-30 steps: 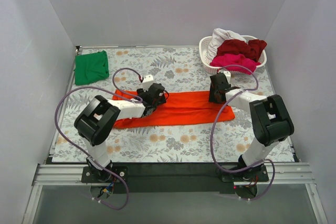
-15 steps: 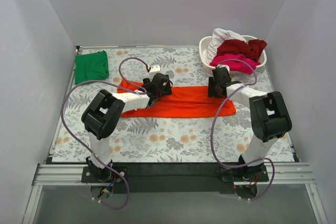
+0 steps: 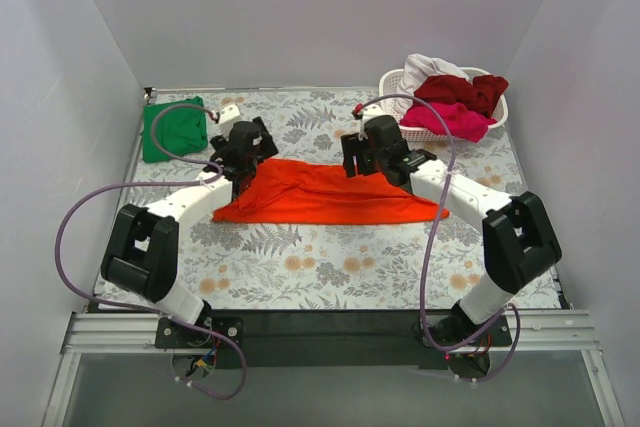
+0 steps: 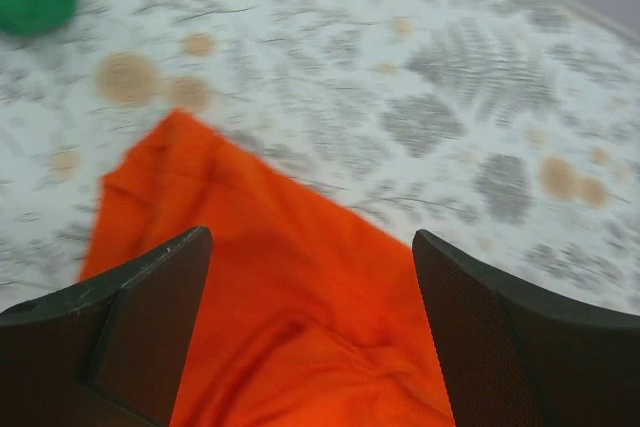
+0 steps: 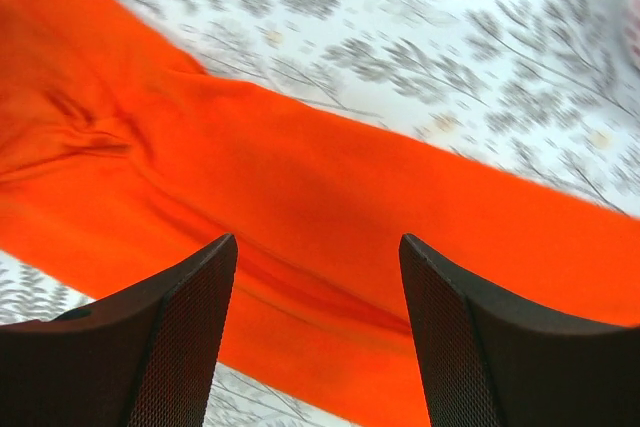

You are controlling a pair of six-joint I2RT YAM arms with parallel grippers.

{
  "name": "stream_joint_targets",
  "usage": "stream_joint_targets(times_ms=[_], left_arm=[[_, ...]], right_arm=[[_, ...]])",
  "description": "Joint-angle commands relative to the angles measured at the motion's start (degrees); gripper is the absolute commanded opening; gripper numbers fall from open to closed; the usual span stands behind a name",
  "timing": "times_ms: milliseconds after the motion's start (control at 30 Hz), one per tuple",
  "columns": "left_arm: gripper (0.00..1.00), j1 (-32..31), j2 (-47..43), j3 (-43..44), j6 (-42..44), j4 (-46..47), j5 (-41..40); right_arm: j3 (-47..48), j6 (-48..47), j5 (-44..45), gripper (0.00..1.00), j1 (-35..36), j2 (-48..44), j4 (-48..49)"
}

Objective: Fold and stack the t-shirts
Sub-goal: Fold the tshirt

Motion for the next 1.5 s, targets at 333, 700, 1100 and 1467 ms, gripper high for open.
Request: stream_joint_targets(times_ms=[333, 700, 1100, 1467], left_arm=[[0.75, 15.7, -0.5, -6.5, -2.0, -4.0, 5.3], [0.75, 20.5, -3.3, -10.0, -3.0, -2.9, 10.7], [0.75, 21.2, -3.5, -10.8, -3.2, -0.7, 12.0], [0.75, 21.7, -3.5, -11.1, -3.5, -0.3, 12.5]], right_arm=[[24.5, -5.5, -12.7, 0.58, 11.0, 23.8, 6.4], [35.6, -5.9, -16.5, 0.49, 13.6, 35.9, 6.4], [39.0, -5.0, -18.8, 0.37, 14.1, 40.7, 6.4], [38.7, -4.8, -19.8, 0.22, 14.2, 41.5, 6.0]])
